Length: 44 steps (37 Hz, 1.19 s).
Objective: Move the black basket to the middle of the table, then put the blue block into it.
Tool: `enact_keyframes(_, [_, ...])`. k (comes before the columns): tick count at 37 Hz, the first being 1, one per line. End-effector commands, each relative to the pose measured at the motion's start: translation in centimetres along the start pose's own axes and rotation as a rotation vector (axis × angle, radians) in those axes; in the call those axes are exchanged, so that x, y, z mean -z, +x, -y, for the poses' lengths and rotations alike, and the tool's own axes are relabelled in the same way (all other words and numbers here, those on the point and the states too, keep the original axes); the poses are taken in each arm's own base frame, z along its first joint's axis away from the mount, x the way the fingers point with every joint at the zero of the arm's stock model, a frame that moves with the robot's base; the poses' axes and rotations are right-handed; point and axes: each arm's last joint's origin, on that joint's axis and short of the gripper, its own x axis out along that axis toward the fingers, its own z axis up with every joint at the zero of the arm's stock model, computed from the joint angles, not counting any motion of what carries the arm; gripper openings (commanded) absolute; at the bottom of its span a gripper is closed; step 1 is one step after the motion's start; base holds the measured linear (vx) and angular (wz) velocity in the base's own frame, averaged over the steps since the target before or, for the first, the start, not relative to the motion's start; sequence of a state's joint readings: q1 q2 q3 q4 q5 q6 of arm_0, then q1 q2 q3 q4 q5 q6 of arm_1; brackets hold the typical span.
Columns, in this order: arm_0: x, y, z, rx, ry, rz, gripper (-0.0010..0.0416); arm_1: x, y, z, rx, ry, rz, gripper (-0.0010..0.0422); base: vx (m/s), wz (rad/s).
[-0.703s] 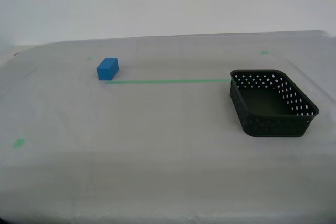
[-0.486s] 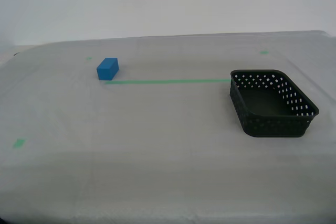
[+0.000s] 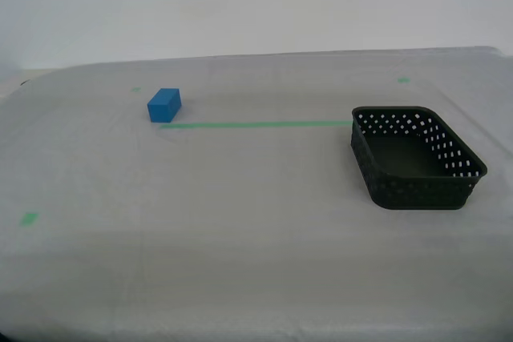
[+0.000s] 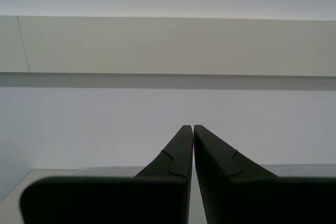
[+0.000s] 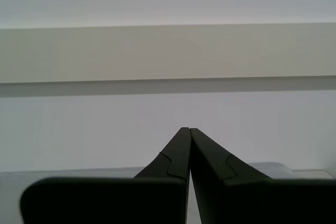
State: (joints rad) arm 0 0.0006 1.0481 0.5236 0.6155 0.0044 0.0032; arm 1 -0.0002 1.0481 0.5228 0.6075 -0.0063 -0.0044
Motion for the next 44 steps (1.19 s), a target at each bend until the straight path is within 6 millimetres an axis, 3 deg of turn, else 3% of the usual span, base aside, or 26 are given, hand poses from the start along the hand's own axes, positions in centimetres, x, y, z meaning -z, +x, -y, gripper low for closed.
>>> enact_keyframes(1, [-0.06, 0.00, -0.01, -0.001, -0.001, 0.003, 0.0000, -0.06, 0.00, 0.01, 0.000, 0.001, 0.005, 0.0000, 0.000, 0.000])
enact_keyframes(25, [0.05, 0.00, 0.00, 0.000, -0.001, -0.008, 0.0000, -0.06, 0.00, 0.01, 0.000, 0.001, 0.005, 0.0000, 0.000, 0.000])
enact_keyframes(44, [0.18, -0.88, 0.04, 0.017, 0.023, -0.152, 0.0000, -0.06, 0.00, 0.01, 0.000, 0.002, 0.005, 0.0000, 0.000, 0.000])
